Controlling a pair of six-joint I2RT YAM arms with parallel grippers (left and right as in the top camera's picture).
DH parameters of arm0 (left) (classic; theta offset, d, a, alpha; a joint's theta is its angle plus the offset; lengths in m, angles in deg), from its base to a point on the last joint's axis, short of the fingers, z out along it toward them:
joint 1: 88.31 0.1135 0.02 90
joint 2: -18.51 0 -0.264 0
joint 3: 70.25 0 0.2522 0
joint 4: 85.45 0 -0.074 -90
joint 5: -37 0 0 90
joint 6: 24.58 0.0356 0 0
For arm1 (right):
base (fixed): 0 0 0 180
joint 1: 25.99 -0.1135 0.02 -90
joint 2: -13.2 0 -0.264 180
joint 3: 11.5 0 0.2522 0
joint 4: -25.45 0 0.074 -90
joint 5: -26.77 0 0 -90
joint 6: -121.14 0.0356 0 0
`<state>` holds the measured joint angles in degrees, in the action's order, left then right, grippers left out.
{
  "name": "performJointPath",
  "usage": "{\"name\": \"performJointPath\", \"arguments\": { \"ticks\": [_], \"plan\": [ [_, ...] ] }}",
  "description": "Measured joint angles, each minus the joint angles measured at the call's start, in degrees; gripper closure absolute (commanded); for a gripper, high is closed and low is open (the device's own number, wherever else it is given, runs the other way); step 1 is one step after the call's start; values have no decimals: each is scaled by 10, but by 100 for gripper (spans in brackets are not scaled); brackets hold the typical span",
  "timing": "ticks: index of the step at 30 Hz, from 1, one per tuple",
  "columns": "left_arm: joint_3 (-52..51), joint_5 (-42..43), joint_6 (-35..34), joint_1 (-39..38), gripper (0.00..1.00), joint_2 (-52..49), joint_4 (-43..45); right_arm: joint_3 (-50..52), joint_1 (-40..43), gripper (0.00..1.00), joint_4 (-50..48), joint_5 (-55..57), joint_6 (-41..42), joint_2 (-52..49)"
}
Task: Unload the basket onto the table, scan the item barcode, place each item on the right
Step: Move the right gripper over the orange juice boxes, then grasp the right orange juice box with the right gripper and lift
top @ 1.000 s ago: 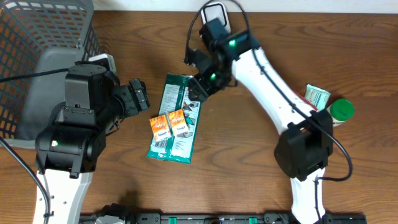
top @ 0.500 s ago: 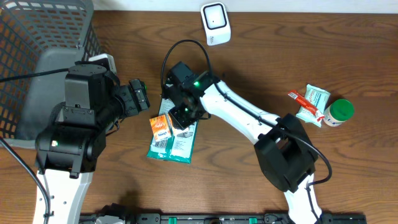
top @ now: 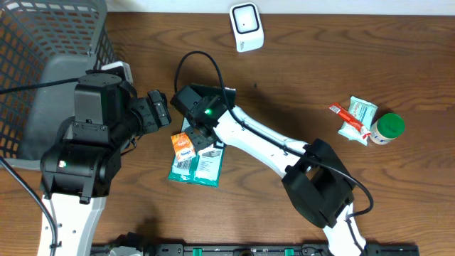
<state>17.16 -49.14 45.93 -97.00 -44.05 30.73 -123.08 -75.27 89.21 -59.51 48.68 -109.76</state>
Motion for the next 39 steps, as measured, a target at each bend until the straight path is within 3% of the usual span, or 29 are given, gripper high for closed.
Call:
{"name": "performJointPath", "arguments": {
  "ticks": [17,23,26,31,39],
  "plan": [
    [0,0,0,0,10,0,0,0,118,75,0,-228,-3,0],
    [0,0,0,0,10,0,0,31,126,76,-47,-274,-12,0],
    [0,0,0,0,10,0,0,59,125,84,-81,-304,-20,0],
    [0,0,0,0,10,0,0,93,125,87,-97,-328,-30,0],
    [0,0,0,0,9,0,0,98,125,84,-116,-346,-39,0]
  ]
}}
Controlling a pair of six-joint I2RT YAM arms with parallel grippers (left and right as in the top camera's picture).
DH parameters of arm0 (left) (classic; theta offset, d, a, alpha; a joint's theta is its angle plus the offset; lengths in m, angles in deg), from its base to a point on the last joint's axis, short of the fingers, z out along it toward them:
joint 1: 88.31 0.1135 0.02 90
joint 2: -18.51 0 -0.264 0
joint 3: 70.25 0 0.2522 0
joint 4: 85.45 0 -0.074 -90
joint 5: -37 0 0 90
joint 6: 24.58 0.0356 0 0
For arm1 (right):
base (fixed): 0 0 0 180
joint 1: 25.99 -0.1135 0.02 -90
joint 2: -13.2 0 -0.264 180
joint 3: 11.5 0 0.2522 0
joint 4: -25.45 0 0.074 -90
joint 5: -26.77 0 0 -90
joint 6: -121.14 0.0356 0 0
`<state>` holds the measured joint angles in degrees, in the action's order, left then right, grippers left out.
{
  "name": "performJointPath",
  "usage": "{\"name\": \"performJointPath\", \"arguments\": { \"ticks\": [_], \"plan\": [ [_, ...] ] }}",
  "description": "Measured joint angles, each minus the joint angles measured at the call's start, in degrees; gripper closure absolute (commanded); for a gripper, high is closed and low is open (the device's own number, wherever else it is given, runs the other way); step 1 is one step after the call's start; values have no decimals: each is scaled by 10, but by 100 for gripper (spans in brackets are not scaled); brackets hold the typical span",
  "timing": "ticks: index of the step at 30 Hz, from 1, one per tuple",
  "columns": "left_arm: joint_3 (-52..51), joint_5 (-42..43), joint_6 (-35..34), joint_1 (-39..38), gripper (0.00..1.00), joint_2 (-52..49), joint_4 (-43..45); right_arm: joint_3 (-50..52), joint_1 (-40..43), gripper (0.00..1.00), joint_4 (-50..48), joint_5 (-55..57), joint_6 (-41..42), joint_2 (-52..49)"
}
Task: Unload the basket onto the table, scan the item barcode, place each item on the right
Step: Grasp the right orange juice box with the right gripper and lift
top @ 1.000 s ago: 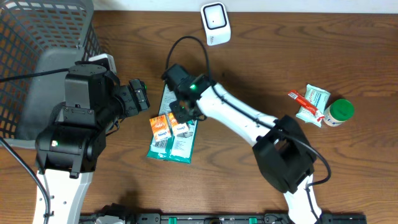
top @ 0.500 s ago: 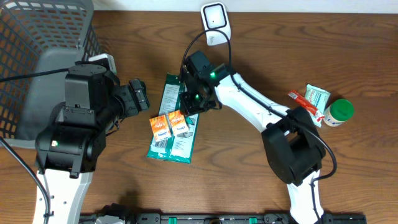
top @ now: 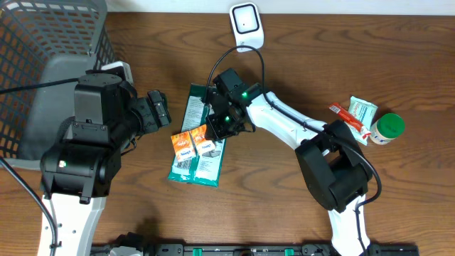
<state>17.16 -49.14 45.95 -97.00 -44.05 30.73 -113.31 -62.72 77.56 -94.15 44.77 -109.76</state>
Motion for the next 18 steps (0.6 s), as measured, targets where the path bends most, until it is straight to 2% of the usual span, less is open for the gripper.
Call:
{"name": "performJointPath", "arguments": {
  "ticks": [9,11,13,18],
  "plan": [
    [0,0,0,0,10,0,0,0,0,81,-1,-24,-4,0],
    [0,0,0,0,10,0,0,0,-2,85,-1,-18,-5,0],
    [0,0,0,0,9,0,0,0,-6,99,-1,-3,-4,0],
    [0,0,0,0,10,0,0,0,-17,99,0,26,-7,0]
  ]
}}
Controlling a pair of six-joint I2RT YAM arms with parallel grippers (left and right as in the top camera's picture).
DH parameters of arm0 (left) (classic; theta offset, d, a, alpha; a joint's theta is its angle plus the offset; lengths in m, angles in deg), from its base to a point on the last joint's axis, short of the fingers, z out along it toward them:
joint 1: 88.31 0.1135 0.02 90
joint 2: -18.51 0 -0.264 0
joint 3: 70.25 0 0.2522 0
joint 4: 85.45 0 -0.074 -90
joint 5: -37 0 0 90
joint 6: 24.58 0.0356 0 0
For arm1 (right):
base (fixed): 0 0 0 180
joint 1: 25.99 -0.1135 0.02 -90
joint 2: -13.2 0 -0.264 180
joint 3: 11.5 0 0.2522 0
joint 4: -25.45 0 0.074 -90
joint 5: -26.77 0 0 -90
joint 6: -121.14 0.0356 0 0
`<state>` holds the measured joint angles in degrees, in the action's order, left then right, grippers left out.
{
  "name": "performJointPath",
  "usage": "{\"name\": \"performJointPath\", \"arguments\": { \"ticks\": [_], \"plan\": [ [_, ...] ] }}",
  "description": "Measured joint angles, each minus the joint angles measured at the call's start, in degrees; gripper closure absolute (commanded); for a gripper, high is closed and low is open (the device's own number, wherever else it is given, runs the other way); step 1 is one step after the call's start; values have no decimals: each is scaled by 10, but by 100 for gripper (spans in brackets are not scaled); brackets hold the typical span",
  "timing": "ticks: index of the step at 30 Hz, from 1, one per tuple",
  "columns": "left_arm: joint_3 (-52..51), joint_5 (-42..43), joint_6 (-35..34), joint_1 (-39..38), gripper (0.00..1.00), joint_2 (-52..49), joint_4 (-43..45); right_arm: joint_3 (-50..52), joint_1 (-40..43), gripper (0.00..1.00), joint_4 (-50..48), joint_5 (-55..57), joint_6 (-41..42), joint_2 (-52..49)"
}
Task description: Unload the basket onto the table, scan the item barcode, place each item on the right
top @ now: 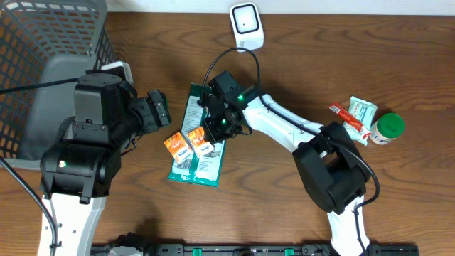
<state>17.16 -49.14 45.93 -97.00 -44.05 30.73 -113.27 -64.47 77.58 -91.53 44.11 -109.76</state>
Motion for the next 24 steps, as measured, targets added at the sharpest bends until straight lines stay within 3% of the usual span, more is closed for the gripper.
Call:
{"name": "performJointPath", "arguments": {
  "ticks": [7,16,24],
  "plan": [
    [0,0,0,0,10,0,0,0,16,99,72,74,-11,45],
    [0,0,0,0,10,0,0,-8,32,99,226,394,-12,261],
    [0,0,0,0,10,0,0,3,25,99,311,636,83,243]
  ]
}}
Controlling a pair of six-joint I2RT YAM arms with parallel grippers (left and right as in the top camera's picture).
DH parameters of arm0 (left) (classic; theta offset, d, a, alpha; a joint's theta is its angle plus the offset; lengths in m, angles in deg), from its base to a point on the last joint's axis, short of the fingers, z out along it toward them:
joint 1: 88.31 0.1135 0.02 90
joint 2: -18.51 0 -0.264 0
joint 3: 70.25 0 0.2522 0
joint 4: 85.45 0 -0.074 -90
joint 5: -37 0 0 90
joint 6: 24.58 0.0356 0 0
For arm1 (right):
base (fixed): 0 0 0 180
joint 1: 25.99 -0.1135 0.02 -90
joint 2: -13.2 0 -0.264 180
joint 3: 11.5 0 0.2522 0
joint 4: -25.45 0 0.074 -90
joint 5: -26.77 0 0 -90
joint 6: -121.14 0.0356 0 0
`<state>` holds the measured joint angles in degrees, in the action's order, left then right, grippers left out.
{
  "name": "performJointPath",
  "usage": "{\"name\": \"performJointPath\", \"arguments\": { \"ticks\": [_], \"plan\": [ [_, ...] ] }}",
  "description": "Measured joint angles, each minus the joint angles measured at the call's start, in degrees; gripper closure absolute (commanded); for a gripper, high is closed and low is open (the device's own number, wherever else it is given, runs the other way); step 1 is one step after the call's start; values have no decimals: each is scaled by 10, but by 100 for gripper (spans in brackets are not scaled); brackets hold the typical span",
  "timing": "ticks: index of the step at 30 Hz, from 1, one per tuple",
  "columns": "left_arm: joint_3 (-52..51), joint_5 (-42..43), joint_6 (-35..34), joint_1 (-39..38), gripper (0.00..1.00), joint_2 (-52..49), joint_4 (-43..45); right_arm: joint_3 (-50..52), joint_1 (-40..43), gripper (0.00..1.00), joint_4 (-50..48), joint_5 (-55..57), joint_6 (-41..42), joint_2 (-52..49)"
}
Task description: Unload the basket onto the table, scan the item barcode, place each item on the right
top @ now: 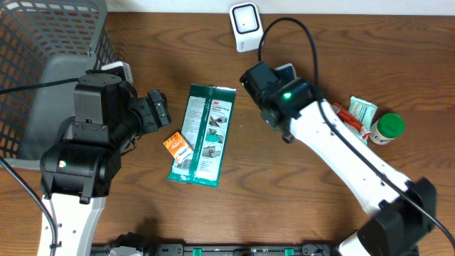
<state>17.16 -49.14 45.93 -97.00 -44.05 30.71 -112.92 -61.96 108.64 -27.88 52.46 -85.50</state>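
Observation:
The white barcode scanner (245, 27) stands at the table's far edge. My right gripper (283, 71) hangs just right of and below it. Its fingers are hidden under the black wrist, where a white corner of a small packet (287, 68) shows, so it appears shut on that packet. On the table in the middle lies a long green packet (205, 135), with an orange-and-white sachet (178, 146) at its left edge. My left gripper (158, 110) hovers open just left of the green packet, holding nothing.
A grey mesh basket (50, 43) fills the far left corner. At the right lie a teal-and-white pouch (361, 114), a red tube (347, 116) and a green-capped bottle (388, 128). A black rail runs along the front edge.
My right gripper was down on the green packet by two sachets. Now it is up near the scanner, and only the left sachet remains on the table.
First my right gripper was low over the green packet beside one visible sachet. Then a second sachet showed at its fingers, and stayed there at the following moment. Now that sachet is gone from the table and the gripper is by the scanner. The left arm never moved.

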Motion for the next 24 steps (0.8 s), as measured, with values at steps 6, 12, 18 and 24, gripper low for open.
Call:
{"name": "performJointPath", "arguments": {
  "ticks": [6,12,18,24],
  "plan": [
    [0,0,0,0,10,0,0,23,-15,99,1,101,52,-78],
    [0,0,0,0,10,0,0,26,-25,99,-15,152,66,-179],
    [0,0,0,0,9,0,0,29,-30,98,-44,170,70,-244],
    [0,0,0,0,10,0,0,30,-37,80,-61,161,69,-246]
  ]
}}
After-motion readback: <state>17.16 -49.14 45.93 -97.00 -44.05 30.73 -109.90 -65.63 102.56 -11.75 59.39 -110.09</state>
